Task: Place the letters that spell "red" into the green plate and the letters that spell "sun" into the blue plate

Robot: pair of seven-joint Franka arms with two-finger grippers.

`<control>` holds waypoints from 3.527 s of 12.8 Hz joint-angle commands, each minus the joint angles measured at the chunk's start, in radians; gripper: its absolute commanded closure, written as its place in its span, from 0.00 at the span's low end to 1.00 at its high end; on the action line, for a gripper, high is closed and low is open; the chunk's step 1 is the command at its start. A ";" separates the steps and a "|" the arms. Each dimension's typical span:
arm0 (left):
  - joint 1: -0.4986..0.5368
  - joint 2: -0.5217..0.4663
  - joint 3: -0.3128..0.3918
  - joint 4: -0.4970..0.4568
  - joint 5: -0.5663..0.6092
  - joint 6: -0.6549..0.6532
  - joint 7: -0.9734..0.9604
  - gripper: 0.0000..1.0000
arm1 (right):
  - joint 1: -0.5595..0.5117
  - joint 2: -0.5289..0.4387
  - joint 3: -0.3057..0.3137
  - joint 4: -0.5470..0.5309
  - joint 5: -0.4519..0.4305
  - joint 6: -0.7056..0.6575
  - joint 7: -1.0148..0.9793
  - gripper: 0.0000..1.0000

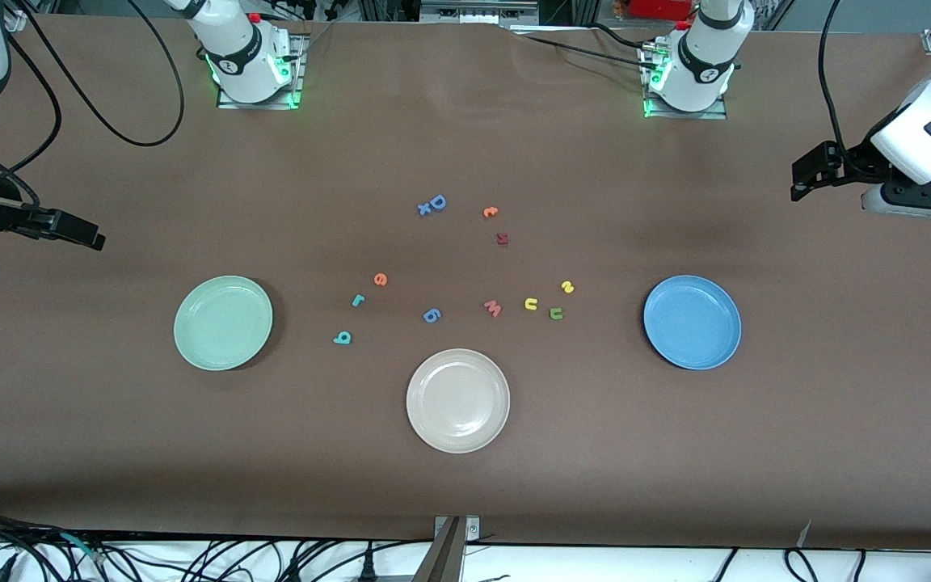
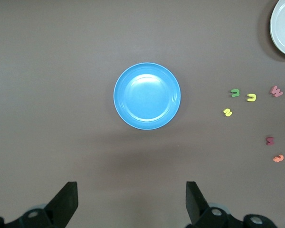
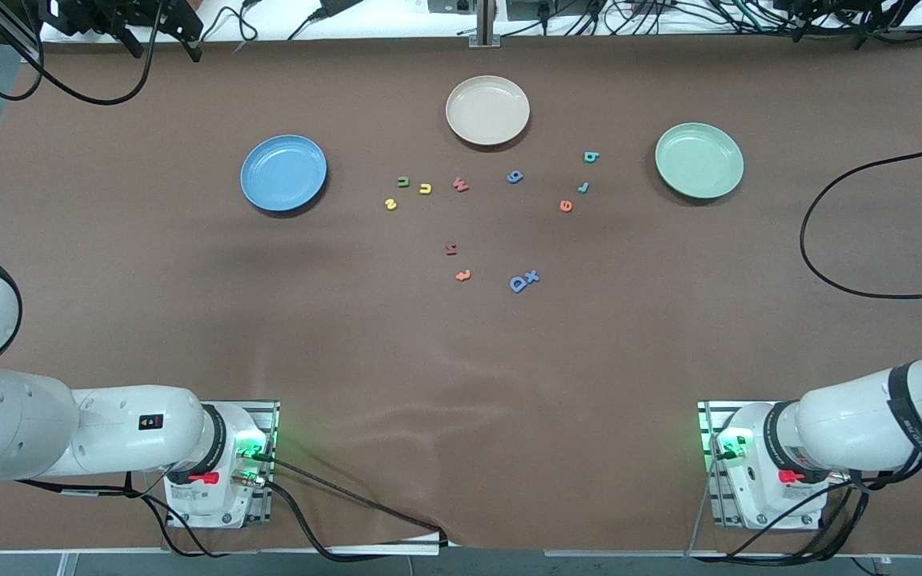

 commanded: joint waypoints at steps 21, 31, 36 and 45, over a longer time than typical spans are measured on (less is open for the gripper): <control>0.006 -0.002 -0.009 0.012 0.020 -0.014 -0.017 0.00 | -0.002 -0.012 0.003 -0.009 0.017 -0.006 0.000 0.00; 0.004 0.001 -0.010 0.016 0.022 -0.012 -0.017 0.00 | -0.002 -0.012 0.003 -0.010 0.017 -0.008 0.001 0.00; 0.004 0.003 -0.009 0.016 0.022 -0.011 -0.017 0.00 | -0.002 -0.012 0.003 -0.010 0.017 -0.005 0.001 0.00; -0.014 0.053 -0.012 0.042 0.012 -0.009 -0.025 0.00 | 0.071 0.034 0.005 -0.010 0.058 0.049 0.141 0.00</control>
